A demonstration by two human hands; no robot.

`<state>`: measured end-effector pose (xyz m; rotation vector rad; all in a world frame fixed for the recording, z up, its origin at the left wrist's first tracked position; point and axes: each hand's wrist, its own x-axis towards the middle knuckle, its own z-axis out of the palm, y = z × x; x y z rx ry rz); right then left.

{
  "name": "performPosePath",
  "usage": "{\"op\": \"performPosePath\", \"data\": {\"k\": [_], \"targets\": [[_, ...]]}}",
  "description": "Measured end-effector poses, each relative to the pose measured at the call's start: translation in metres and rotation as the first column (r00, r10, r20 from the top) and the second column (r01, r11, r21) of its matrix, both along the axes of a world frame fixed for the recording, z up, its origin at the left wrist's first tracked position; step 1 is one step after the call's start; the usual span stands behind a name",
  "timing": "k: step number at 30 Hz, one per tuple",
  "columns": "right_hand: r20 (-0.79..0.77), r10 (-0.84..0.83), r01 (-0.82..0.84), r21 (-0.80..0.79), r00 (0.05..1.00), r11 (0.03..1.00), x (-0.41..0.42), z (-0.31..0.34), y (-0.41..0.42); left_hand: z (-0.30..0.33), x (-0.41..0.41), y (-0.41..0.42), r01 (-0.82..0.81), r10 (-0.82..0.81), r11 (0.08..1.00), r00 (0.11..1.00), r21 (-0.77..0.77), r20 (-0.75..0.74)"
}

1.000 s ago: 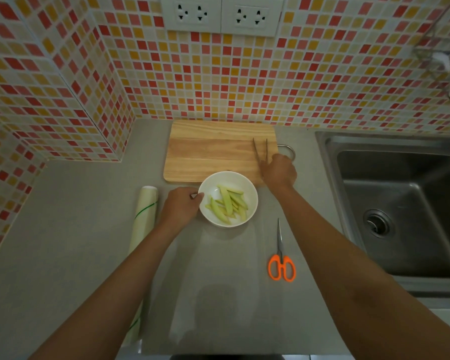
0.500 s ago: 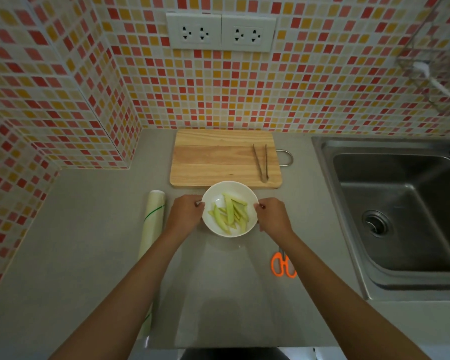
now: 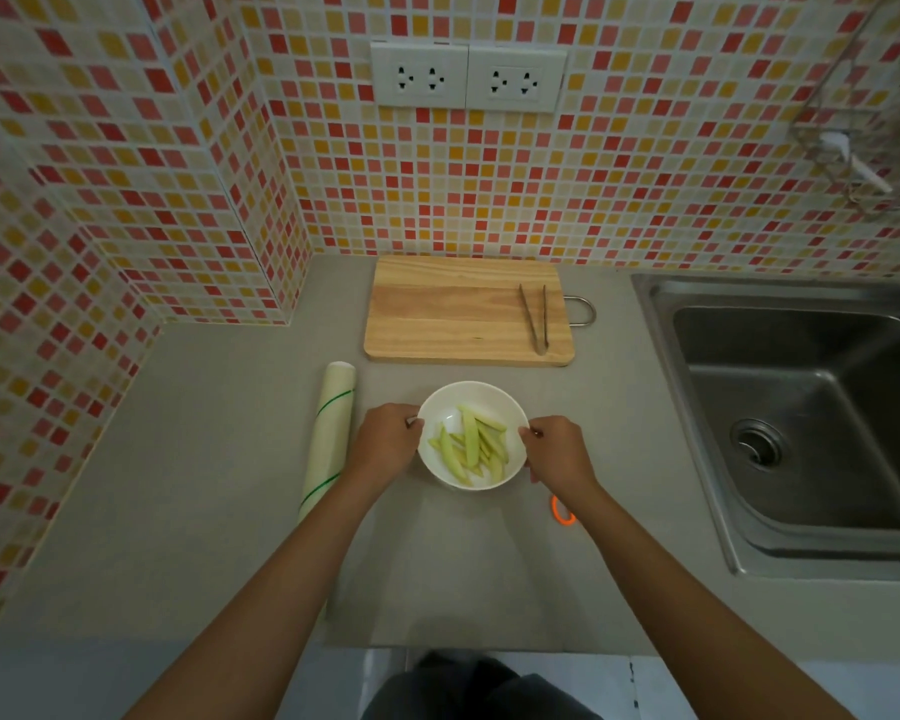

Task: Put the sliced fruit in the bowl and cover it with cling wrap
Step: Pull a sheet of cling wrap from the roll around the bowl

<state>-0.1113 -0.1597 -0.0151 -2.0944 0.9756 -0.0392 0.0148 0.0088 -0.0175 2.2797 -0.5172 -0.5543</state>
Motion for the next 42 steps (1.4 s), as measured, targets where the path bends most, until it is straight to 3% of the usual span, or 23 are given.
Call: {"op": "performPosePath", "data": {"k": [10,14,17,20,23,28,30,34,38,42], "targets": [[0.042,-0.015,0.013,0.055,0.999,0.998,-0.006,0.002,0.003,-0.003,-0.002,0.006,-0.041,0.041,0.999,0.999,0.013,-0.011],[0.049,-0.028,0.025,0.060,0.998,0.998,-0.010,0.003,0.003,0.003,0.006,0.027,-0.229,0.212,0.970,0.960,0.078,0.180],[0.061,-0.059,0.056,0.055,0.996,0.997,-0.014,0.004,0.004,0.003,0.014,0.055,-0.315,0.230,0.917,0.919,0.245,0.320],[0.071,-0.099,0.097,0.033,0.992,0.995,-0.018,0.005,0.004,-0.004,0.014,0.075,-0.317,0.265,0.848,0.948,0.424,0.178],[0.085,-0.120,0.119,0.006,0.989,0.993,-0.020,0.003,0.005,-0.014,0.010,0.084,-0.221,0.260,0.853,0.966,0.473,-0.017],[0.090,-0.113,0.117,-0.032,0.989,0.993,-0.021,0.007,0.006,-0.019,0.012,0.088,-0.249,0.279,0.908,0.959,0.335,-0.042],[0.114,-0.125,0.138,-0.115,0.986,0.984,-0.018,0.015,0.008,-0.015,0.012,0.085,-0.258,0.280,0.927,0.959,0.272,-0.043],[0.272,-0.124,0.168,-0.147,0.954,0.975,-0.006,0.039,0.020,0.004,0.011,0.061,-0.286,0.292,0.956,0.951,0.069,-0.103],[0.362,-0.096,0.068,0.089,0.927,0.994,0.017,0.060,0.035,0.027,0.005,0.023,-0.306,0.282,0.944,0.942,-0.122,-0.181],[0.307,-0.101,-0.023,0.376,0.946,0.926,0.034,0.071,0.046,0.047,-0.004,-0.016,-0.335,0.172,0.889,0.876,-0.312,-0.450]]}}
